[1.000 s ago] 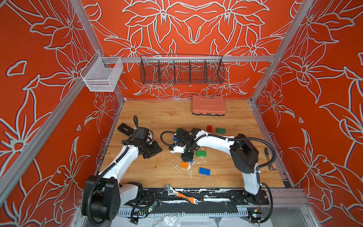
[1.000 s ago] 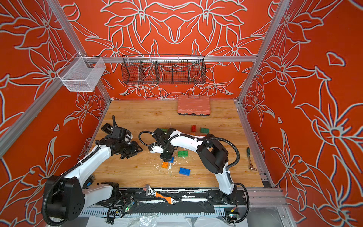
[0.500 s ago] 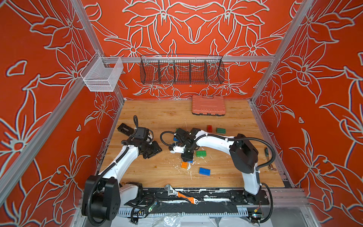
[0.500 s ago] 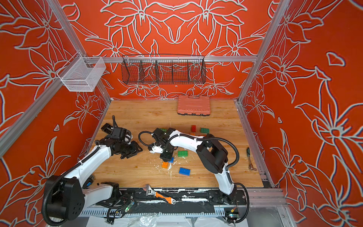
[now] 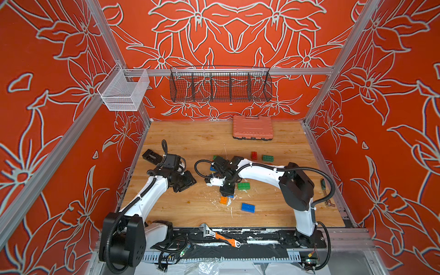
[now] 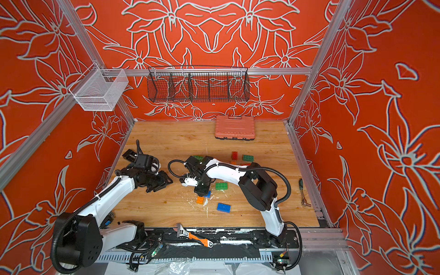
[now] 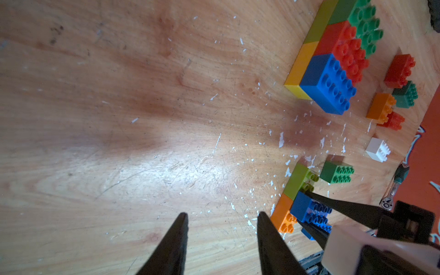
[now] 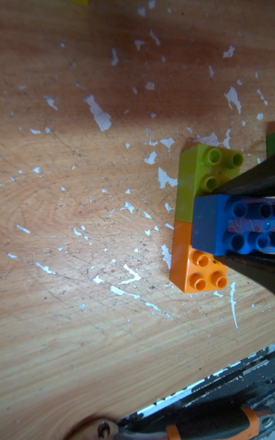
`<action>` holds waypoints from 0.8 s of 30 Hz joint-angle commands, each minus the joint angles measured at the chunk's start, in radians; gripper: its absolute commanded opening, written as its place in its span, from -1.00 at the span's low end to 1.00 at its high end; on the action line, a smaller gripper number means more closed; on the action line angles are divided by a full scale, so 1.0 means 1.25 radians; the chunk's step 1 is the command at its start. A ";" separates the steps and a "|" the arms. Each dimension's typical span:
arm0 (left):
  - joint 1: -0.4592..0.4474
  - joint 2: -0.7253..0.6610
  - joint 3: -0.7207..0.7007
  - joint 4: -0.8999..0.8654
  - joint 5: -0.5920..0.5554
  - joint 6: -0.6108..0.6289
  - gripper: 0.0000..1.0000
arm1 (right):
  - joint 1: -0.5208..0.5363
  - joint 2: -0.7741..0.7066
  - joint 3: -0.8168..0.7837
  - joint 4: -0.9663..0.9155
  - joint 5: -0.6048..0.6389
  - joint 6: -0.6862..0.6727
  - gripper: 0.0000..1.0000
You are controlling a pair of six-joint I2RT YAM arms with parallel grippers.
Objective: Assemble a rectangle with lego
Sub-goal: Assemble the lego brick with the lego brick.
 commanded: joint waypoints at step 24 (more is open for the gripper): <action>0.006 -0.003 -0.010 -0.006 -0.002 0.006 -0.08 | 0.044 0.120 -0.014 -0.050 0.063 0.020 -1.00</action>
